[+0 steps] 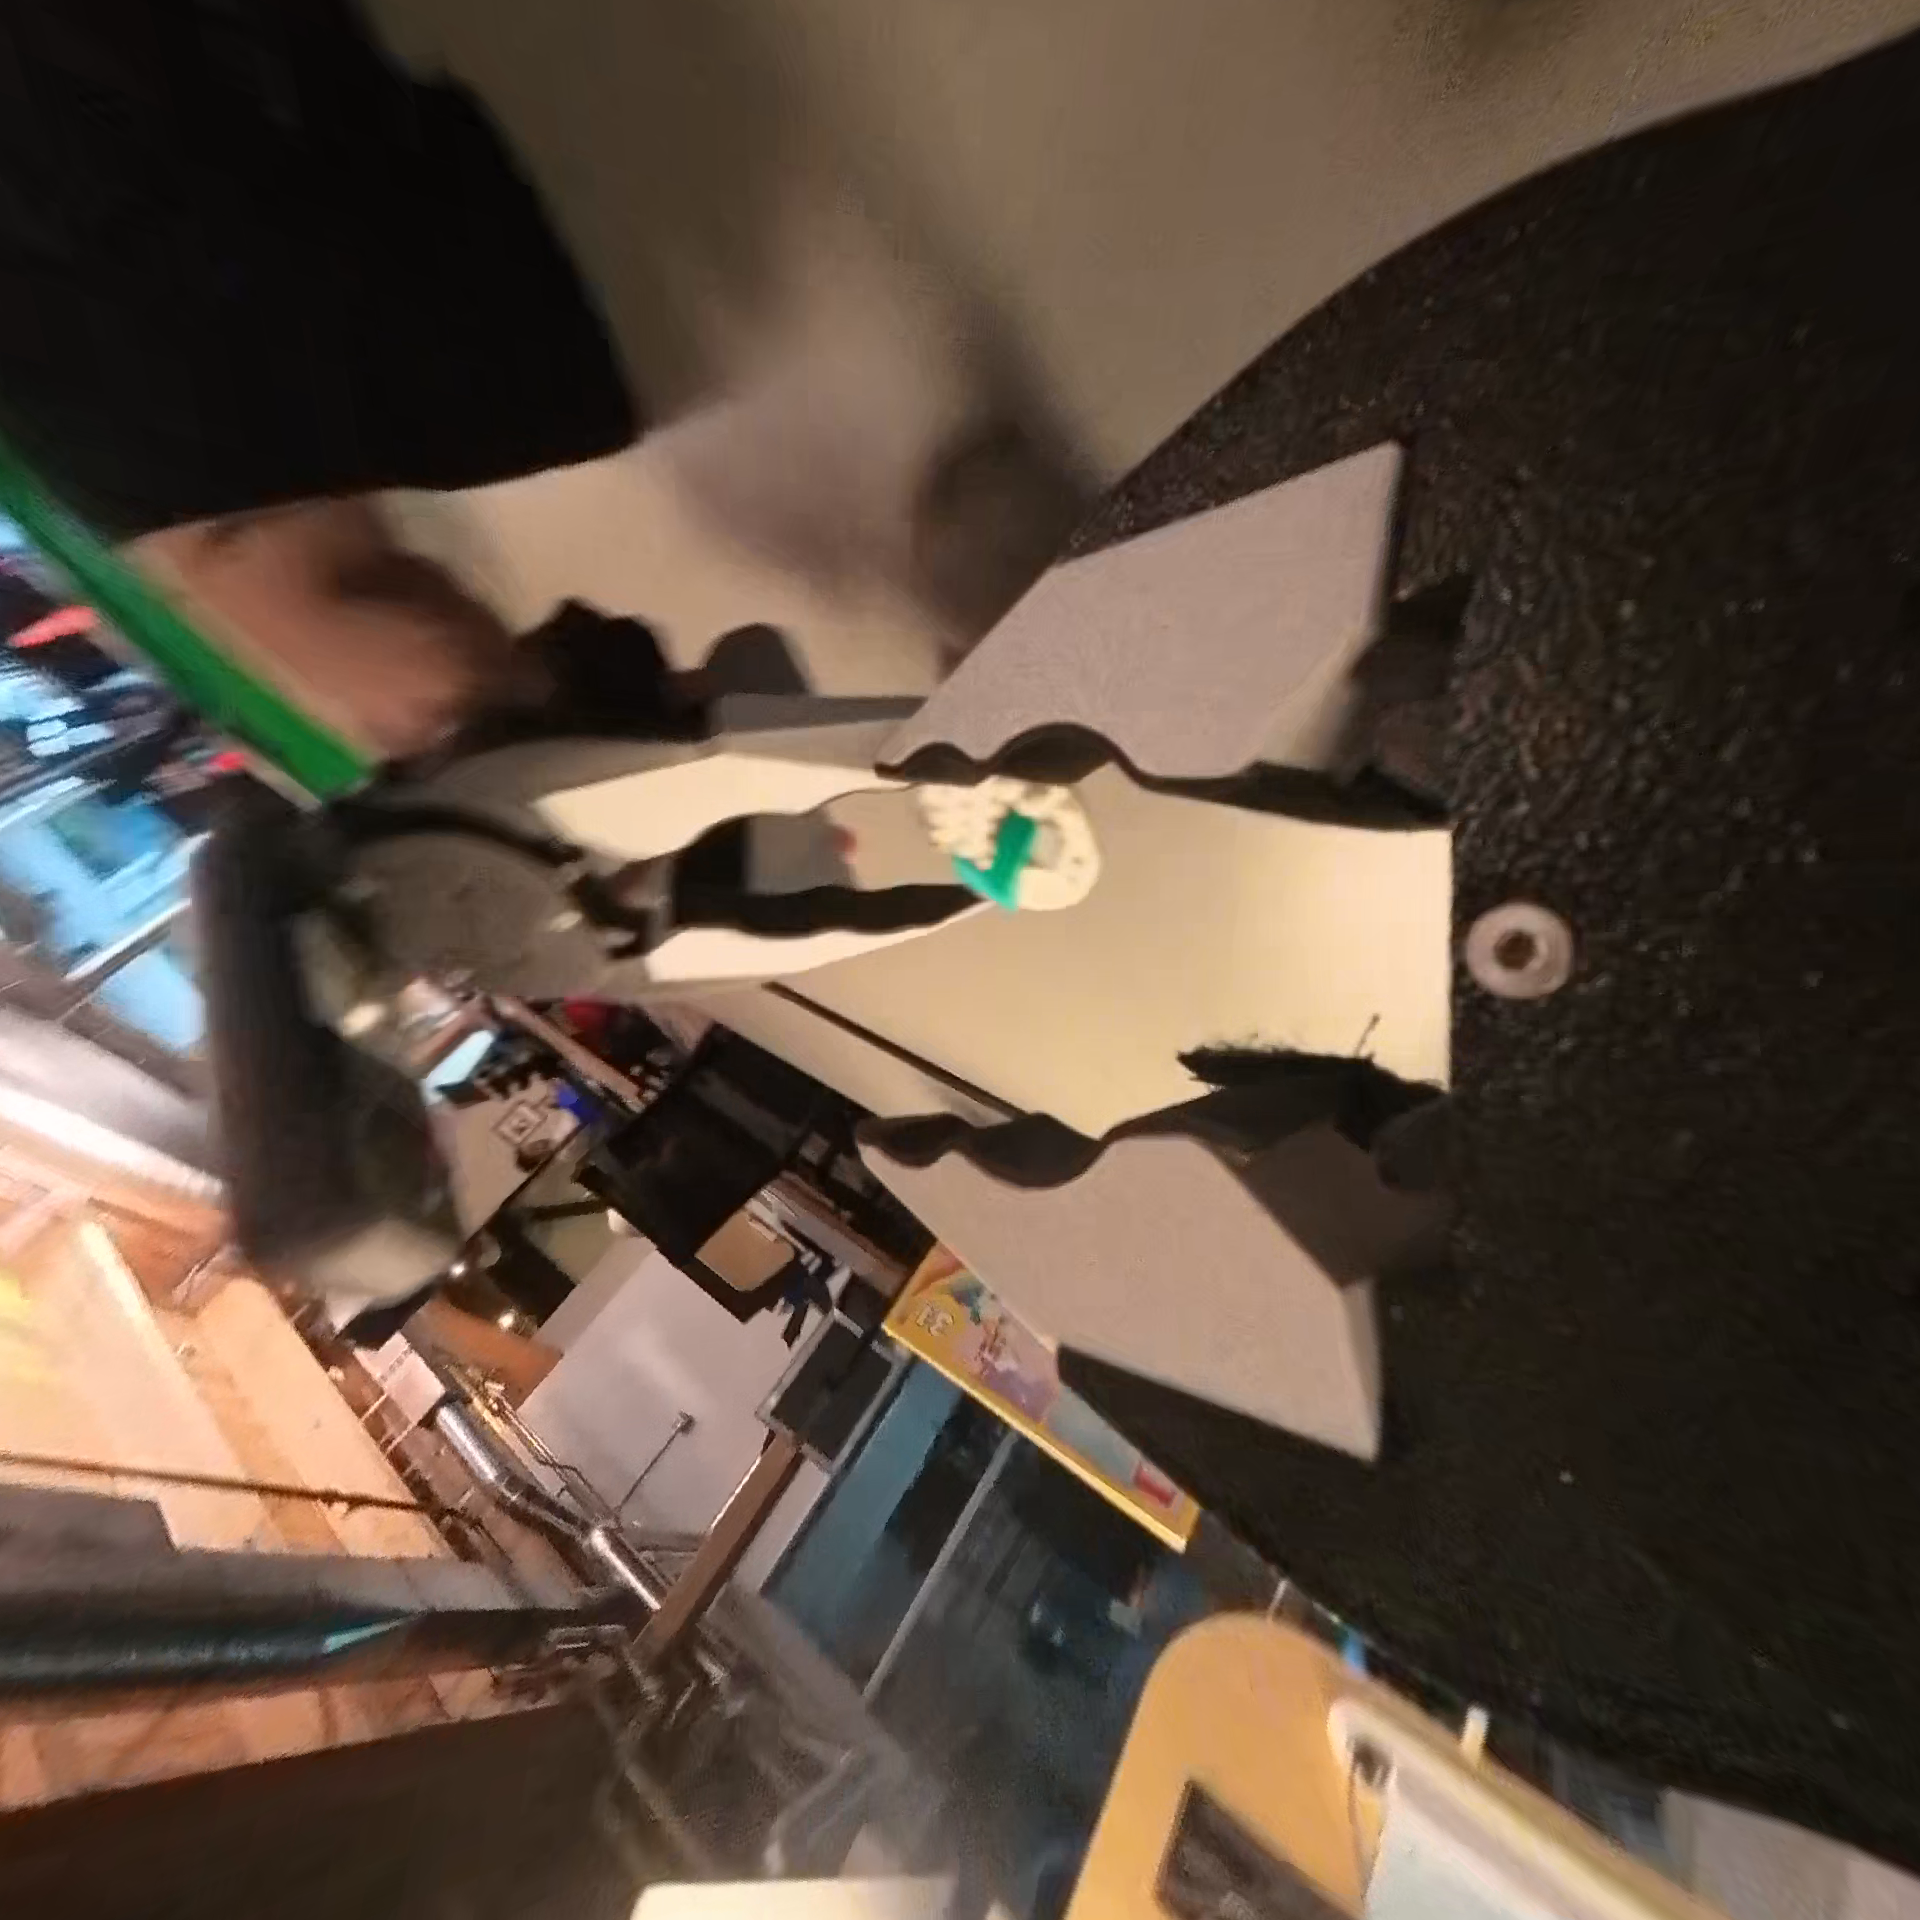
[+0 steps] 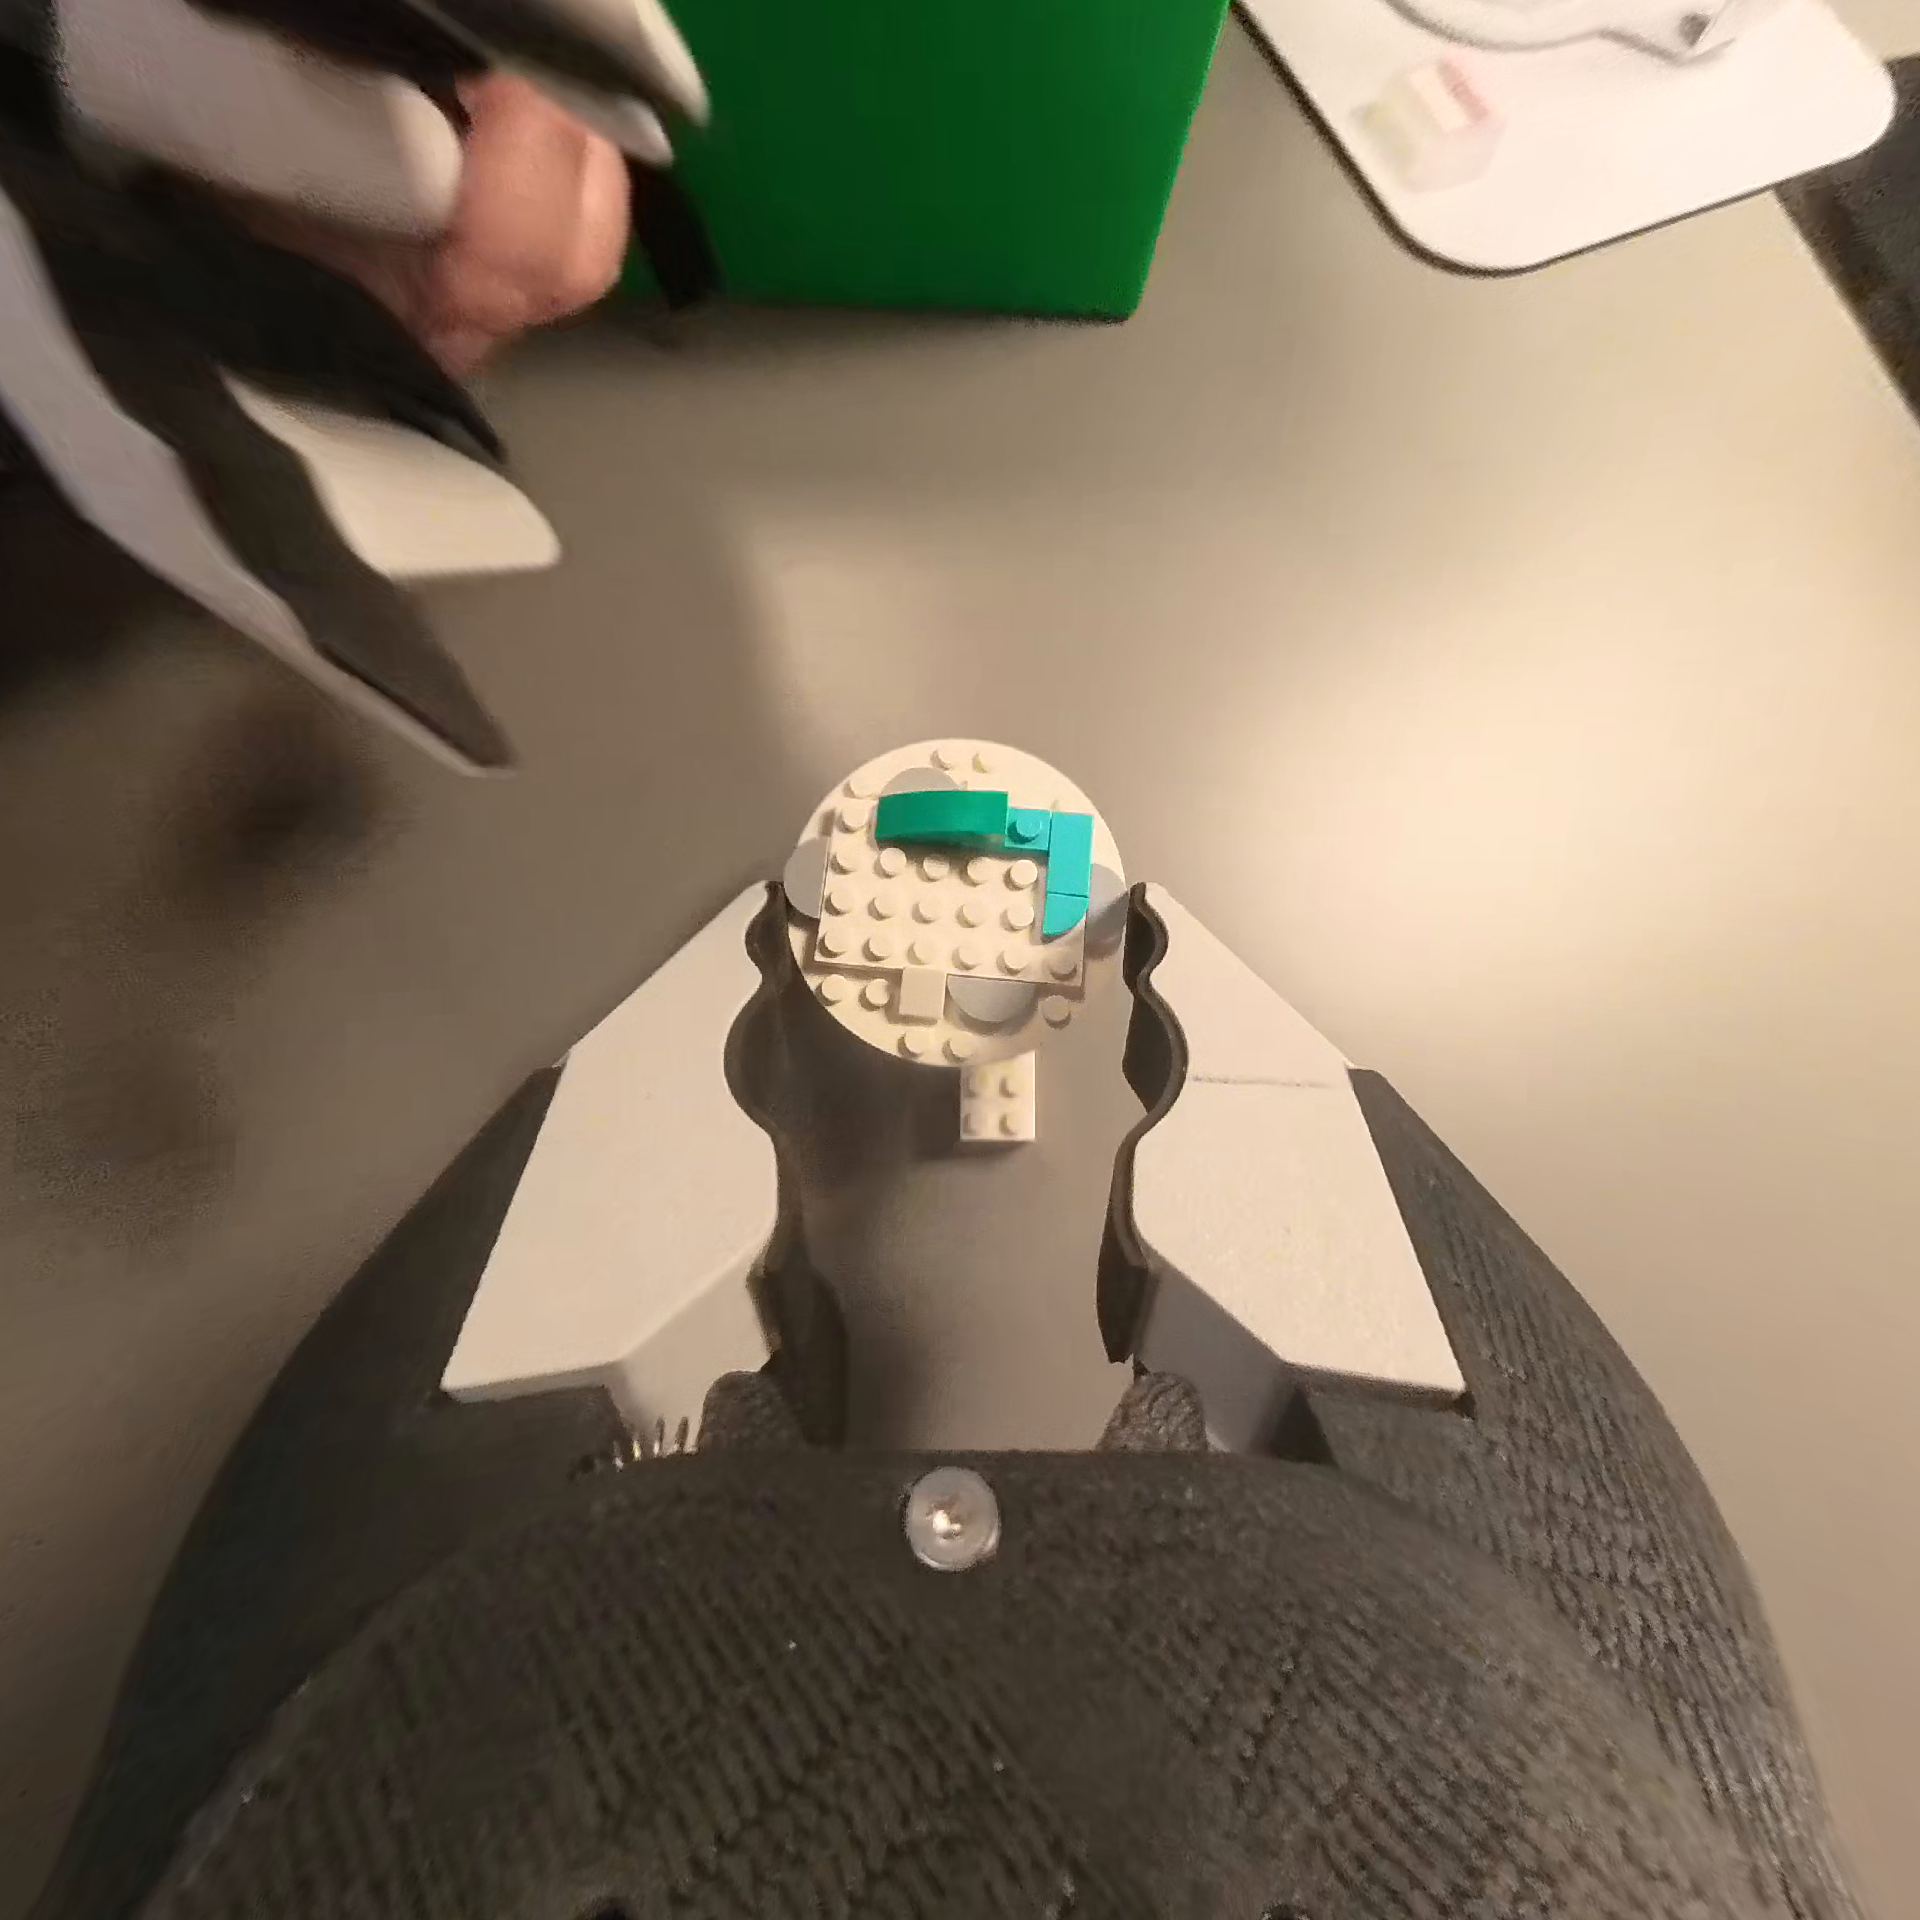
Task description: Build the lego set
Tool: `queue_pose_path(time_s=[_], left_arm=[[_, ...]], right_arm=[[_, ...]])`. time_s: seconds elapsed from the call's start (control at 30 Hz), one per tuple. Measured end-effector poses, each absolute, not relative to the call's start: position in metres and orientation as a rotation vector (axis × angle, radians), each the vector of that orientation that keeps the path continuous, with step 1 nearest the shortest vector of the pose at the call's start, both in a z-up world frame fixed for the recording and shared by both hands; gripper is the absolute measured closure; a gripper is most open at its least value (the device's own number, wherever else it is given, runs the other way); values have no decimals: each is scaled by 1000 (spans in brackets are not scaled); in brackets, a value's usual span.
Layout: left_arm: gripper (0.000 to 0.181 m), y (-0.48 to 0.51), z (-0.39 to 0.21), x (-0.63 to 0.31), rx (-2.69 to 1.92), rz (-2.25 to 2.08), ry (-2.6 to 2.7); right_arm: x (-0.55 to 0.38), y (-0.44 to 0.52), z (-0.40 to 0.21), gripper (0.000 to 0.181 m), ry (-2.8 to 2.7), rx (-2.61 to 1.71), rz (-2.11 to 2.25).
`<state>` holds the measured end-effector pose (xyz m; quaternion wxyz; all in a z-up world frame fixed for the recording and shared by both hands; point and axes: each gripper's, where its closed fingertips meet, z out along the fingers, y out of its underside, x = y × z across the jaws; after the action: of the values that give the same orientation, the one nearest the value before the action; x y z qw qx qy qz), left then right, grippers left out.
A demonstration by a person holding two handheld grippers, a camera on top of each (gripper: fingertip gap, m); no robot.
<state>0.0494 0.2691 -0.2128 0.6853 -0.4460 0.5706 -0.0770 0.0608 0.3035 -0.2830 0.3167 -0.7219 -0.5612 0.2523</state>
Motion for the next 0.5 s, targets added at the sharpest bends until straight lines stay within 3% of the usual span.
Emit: queue_pose_path(time_s=[0.17, 0.37, 0.5], left_arm=[[132, 282, -254, 55, -886, 250, 1483], [157, 290, -248, 55, -667, 602, 1458], [155, 286, -254, 63, -643, 617, 1496]], right_arm=[[67, 287, -265, 117, -1508, -1835, 760], [70, 275, -254, 117, -1526, -1805, 798], [69, 272, -253, 117, -1525, -1799, 816]])
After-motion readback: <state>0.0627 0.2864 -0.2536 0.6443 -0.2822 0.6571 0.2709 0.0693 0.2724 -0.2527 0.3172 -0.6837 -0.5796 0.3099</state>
